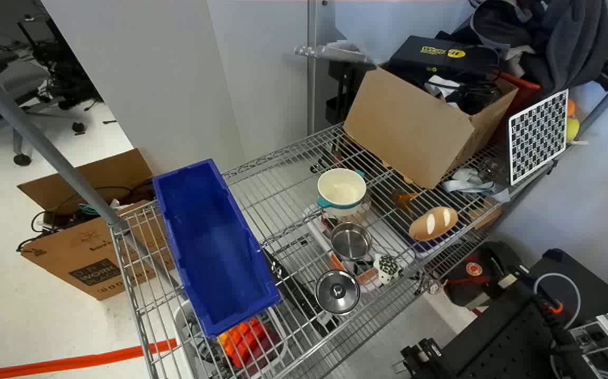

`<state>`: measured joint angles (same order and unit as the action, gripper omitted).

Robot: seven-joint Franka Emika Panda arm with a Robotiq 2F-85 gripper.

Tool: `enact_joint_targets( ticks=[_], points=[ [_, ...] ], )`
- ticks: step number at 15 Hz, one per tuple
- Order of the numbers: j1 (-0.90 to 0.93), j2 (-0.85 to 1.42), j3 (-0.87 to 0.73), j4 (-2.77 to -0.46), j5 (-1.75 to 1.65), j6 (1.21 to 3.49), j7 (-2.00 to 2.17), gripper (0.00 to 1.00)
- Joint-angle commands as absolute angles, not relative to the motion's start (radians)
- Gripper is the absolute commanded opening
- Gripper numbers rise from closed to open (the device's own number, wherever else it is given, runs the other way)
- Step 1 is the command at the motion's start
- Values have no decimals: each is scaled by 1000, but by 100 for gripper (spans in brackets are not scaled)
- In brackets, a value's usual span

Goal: Move the white bowl to the right

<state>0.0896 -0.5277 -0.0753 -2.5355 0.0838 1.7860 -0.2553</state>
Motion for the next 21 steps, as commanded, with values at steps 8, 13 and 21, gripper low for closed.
enact_joint_targets(
  ticks=[8, 13, 21],
  points=[
    [78, -527, -64, -2534, 89, 1784, -260, 100],
    [81, -373, -58, -2416, 117, 1849, -218, 100],
    [81, 75, -5, -2083, 133, 2156, -225, 100]
  ],
)
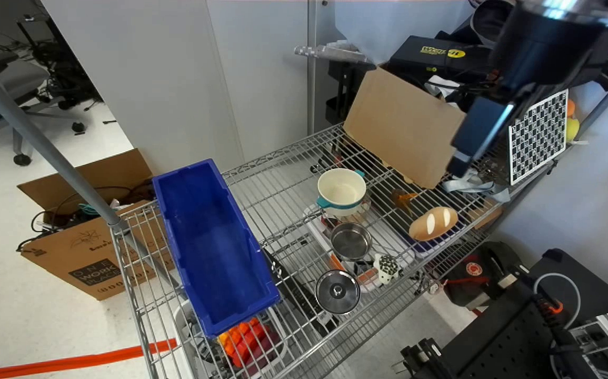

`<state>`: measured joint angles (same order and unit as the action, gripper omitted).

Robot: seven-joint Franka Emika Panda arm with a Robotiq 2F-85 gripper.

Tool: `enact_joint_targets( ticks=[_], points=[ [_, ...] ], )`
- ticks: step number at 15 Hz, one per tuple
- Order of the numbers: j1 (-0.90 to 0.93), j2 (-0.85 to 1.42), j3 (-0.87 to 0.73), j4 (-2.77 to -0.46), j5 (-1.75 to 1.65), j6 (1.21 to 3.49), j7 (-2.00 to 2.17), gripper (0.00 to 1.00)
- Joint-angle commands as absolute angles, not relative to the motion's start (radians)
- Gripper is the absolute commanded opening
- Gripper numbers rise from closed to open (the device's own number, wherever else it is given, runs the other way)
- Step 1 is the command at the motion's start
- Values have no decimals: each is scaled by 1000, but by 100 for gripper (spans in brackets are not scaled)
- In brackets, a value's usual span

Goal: Move the white bowl to the right

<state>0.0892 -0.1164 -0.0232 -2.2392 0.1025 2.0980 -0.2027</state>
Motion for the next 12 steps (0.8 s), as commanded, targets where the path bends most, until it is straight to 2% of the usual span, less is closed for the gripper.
enact_joint_targets(
  ticks=[1, 9, 12],
  points=[
    [75, 145, 4, -2029, 98, 2159, -197, 100],
    [70, 667, 5, -1607, -104, 2191, -229, 100],
    [64, 799, 10, -1493, -163, 2191, -270, 100]
  ],
)
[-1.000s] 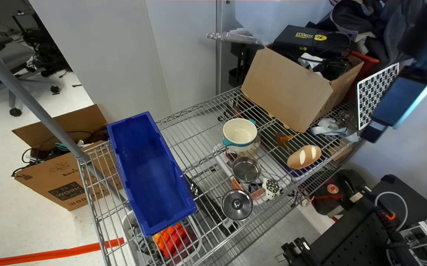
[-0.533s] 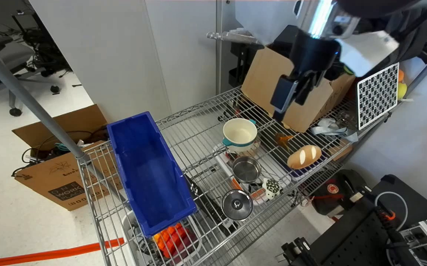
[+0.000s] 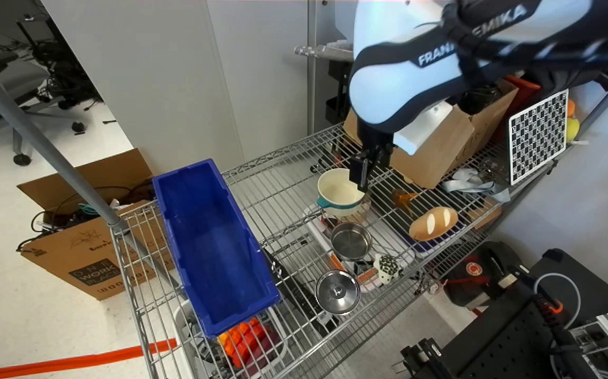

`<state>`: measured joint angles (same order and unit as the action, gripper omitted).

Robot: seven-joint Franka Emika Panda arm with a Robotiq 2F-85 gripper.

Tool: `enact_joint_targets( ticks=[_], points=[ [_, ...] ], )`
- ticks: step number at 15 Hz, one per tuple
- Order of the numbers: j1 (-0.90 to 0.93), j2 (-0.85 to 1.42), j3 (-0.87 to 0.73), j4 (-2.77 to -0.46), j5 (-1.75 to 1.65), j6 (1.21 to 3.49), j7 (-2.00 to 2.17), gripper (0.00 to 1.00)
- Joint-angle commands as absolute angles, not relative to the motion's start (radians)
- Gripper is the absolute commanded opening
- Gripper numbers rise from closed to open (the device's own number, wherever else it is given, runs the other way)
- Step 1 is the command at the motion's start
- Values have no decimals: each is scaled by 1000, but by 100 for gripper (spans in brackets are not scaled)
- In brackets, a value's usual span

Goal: Move the white bowl to the right

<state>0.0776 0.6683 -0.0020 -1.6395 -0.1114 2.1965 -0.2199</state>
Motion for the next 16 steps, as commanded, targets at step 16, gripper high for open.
enact_joint_targets(
  ticks=[16],
  points=[
    [65, 998, 30, -1299, -335, 2367, -507, 100]
  ],
)
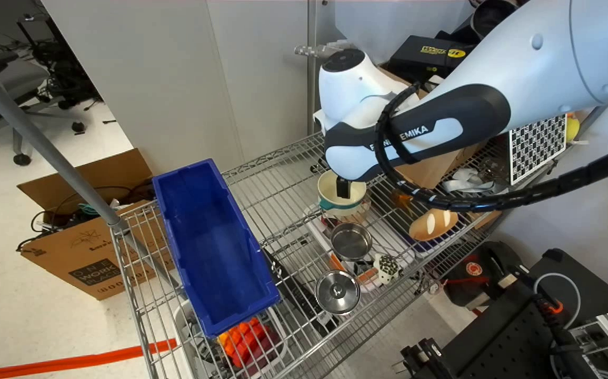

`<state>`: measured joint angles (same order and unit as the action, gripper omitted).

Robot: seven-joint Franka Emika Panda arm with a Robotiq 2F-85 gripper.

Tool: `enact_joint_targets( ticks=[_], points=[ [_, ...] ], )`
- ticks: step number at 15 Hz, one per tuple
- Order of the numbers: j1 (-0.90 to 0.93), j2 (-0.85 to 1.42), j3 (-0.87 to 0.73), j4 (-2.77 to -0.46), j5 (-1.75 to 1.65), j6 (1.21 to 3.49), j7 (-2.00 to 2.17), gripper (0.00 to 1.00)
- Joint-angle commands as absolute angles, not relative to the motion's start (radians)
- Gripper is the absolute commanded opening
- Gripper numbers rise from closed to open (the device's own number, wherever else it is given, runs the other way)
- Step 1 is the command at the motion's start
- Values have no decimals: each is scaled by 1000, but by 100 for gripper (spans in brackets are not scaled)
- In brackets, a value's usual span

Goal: Move the white bowl to the right

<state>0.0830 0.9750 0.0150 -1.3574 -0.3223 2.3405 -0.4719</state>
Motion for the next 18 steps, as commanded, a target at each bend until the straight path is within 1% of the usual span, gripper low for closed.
enact_joint_targets(
  ticks=[1, 6, 11, 12, 13, 16, 18],
  points=[
    [60, 1001, 30, -1284, -329, 2372, -505, 100],
    [39, 1030, 35, -1210, -303, 2350, -496, 100],
    [-14, 1081, 66, -1149, -199, 2277, -476, 100],
    [-25, 1092, 71, -1136, -175, 2263, -471, 75],
    [-35, 1103, 77, -1120, -153, 2249, -468, 74],
    [-62, 1134, 96, -1074, -94, 2207, -469, 49],
    [-72, 1152, 106, -1045, -68, 2188, -468, 35]
  ],
)
